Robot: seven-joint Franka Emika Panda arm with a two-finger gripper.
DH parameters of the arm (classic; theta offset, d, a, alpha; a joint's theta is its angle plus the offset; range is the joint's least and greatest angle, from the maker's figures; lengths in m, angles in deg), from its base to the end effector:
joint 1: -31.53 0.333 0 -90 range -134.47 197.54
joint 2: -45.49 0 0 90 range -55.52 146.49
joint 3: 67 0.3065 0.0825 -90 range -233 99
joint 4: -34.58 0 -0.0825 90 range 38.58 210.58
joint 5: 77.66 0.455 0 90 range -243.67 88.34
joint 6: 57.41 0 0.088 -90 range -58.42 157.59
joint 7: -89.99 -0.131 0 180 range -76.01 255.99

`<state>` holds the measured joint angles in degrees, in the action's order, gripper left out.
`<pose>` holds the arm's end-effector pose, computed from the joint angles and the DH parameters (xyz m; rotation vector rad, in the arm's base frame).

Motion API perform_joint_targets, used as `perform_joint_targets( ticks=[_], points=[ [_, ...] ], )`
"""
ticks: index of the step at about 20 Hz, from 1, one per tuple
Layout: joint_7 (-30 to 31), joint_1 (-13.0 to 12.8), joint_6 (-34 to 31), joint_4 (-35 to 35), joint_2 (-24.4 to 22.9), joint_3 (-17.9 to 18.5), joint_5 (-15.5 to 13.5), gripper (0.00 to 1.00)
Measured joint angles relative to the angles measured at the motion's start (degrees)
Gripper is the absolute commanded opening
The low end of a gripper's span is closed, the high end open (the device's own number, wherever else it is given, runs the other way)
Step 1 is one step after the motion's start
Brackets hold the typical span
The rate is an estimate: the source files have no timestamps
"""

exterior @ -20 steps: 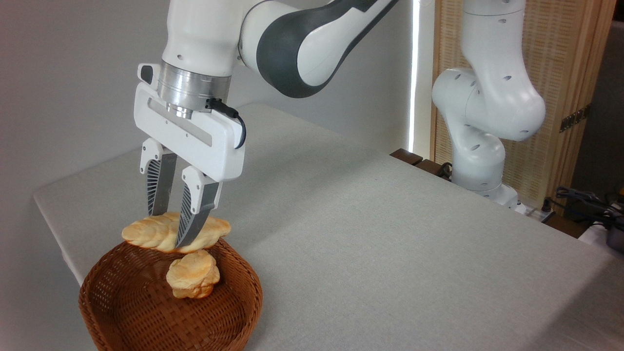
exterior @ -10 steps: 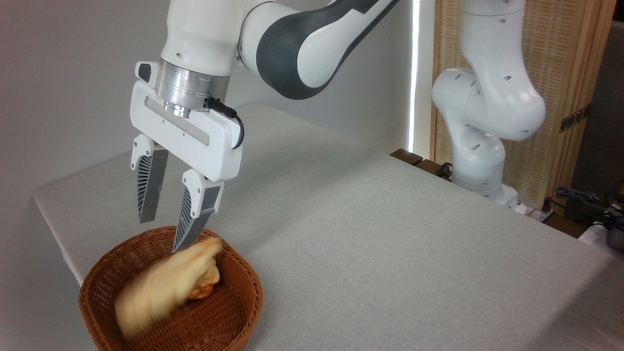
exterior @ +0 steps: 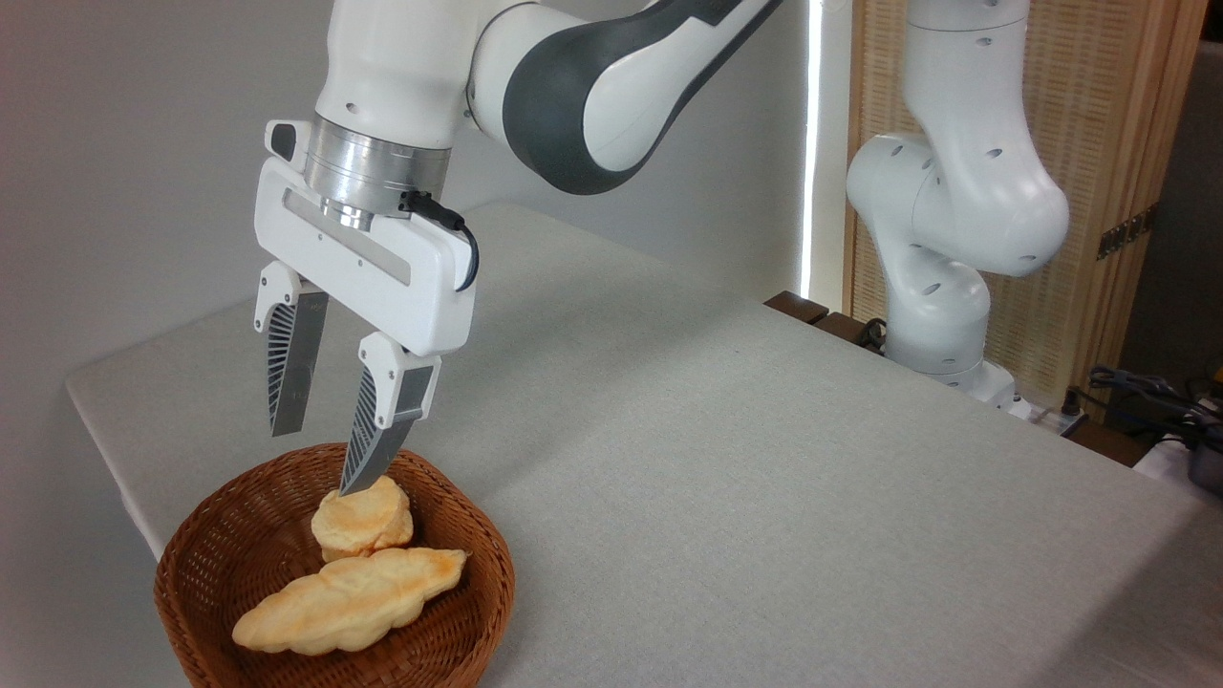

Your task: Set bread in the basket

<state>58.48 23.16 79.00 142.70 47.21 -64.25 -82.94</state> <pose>0.6814 -0.0697 0.4824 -2.8937 0.8898 -0.7229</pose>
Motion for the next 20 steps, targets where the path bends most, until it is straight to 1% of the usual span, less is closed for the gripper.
perform_joint_targets(
  ticks=[3,5,11,13,14,17,20],
  points=[
    [0.0,0.0,-1.29,-0.11,-0.1,0.0,0.0,1.0],
    [0.0,0.0,-3.71,-0.72,-0.28,0.01,0.0,1.0],
    [-0.03,0.05,-16.83,-5.86,-1.18,1.54,0.03,1.0],
    [-0.08,0.06,-21.45,-7.41,-1.45,1.73,0.59,1.0],
    [-0.1,0.04,-24.64,-8.13,-1.59,1.65,1.63,1.0],
    [-0.1,-0.12,-31.51,-8.96,-1.73,1.25,4.08,1.0],
    [-0.58,-0.32,-35.35,-9.03,-1.72,1.17,4.48,1.0]
  ],
)
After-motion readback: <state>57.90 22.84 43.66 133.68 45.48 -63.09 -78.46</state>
